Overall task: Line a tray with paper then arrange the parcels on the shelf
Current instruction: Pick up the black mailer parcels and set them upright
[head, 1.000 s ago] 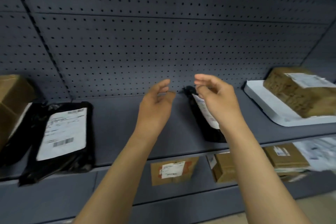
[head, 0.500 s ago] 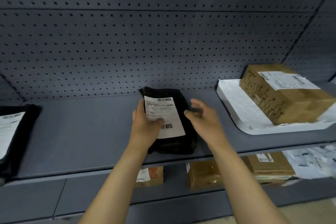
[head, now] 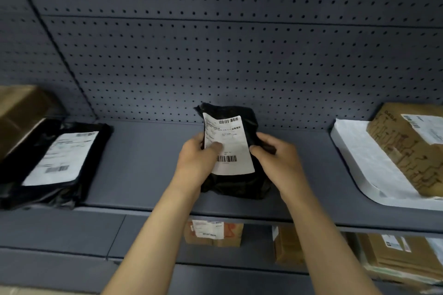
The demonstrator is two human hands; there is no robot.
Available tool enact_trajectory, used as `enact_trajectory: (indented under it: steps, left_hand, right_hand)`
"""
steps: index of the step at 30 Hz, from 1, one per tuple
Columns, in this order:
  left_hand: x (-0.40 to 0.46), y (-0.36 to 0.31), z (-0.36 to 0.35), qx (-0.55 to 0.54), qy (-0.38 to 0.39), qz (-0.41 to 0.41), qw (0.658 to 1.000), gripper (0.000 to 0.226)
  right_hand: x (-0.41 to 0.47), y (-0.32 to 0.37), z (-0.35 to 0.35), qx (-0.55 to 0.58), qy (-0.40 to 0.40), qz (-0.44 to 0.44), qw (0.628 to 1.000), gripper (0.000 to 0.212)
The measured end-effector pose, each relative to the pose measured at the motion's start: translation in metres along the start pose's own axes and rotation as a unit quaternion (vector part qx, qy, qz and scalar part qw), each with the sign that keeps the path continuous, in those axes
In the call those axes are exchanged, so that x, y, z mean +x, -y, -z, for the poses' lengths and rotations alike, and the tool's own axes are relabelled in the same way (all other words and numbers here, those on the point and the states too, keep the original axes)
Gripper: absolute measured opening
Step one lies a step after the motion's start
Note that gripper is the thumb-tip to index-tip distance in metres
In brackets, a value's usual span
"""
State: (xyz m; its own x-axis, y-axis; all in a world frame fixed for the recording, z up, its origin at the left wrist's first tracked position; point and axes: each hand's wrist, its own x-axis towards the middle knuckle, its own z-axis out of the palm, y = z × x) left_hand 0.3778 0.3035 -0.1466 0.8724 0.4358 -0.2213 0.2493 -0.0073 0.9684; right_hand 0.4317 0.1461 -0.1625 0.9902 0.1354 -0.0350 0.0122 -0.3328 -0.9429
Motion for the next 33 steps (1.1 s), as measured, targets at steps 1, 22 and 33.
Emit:
enact_trajectory:
  steps: [1,22,33]
  left_hand:
    - [0.0,-0.006,0.014,-0.007,-0.012,-0.004,1.0,0.026]
    - [0.029,0.004,0.331,0.001,-0.13,-0.03,0.991,0.045]
    - [0.036,0.045,0.342,0.337,-0.216,-0.118,0.909,0.083]
  right_hand:
    - [-0.001,0.01,-0.011,0.006,0.009,0.009,1.0,0.048]
    - [-0.037,0.119,-0.314,0.066,0.14,0.027,0.988,0.051]
    - [-0.037,0.103,-0.34,0.002,0.155,0.013,0.988,0.056]
